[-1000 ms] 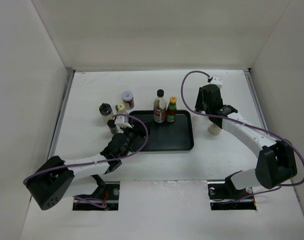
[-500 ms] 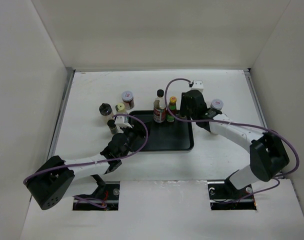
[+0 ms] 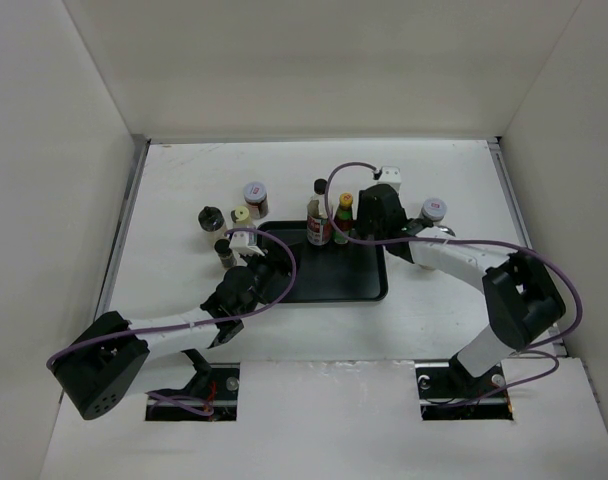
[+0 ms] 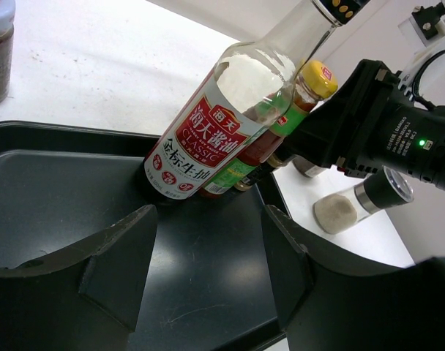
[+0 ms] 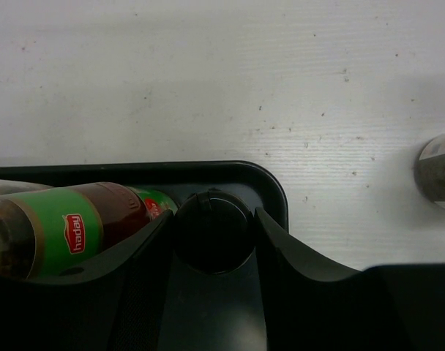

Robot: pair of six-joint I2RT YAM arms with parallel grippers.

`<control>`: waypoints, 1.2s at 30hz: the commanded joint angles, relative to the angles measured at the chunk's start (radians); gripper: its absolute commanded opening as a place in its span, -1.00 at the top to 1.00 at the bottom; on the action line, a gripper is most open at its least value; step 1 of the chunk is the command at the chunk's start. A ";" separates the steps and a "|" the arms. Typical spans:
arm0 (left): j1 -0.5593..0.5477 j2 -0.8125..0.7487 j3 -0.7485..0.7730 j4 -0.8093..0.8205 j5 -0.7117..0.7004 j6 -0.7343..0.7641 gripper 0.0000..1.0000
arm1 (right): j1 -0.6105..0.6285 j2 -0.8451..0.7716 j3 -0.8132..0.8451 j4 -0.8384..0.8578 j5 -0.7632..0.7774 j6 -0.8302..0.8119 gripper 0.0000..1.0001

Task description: Organize the condiment bottles

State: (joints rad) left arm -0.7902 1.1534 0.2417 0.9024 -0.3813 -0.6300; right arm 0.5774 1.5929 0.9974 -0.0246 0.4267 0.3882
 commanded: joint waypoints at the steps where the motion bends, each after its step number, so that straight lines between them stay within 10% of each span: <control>1: 0.003 0.000 -0.002 0.061 0.007 -0.011 -0.14 | 0.006 -0.004 -0.002 0.057 0.009 0.017 -0.07; 13: -0.002 -0.018 -0.005 0.061 0.005 -0.008 -0.14 | -0.015 -0.223 -0.060 0.055 0.023 0.017 -0.35; 17: -0.004 -0.037 -0.007 0.056 0.007 -0.007 -0.14 | -0.067 -0.416 -0.155 0.054 0.090 0.034 0.39; 20: -0.004 -0.029 -0.007 0.061 0.007 -0.011 -0.14 | -0.116 -0.572 -0.236 -0.013 0.235 0.058 0.56; 28: -0.008 -0.031 -0.007 0.061 0.009 -0.013 -0.14 | -0.261 -0.673 -0.330 -0.219 0.356 0.133 -0.66; 36: -0.011 -0.038 -0.005 0.055 0.012 -0.011 -0.14 | -0.253 -0.556 -0.330 -0.153 0.189 0.117 -0.74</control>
State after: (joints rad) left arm -0.7952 1.1412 0.2417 0.9028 -0.3809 -0.6353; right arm 0.3206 1.0199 0.6590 -0.2226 0.6693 0.5018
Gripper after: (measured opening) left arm 0.570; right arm 0.873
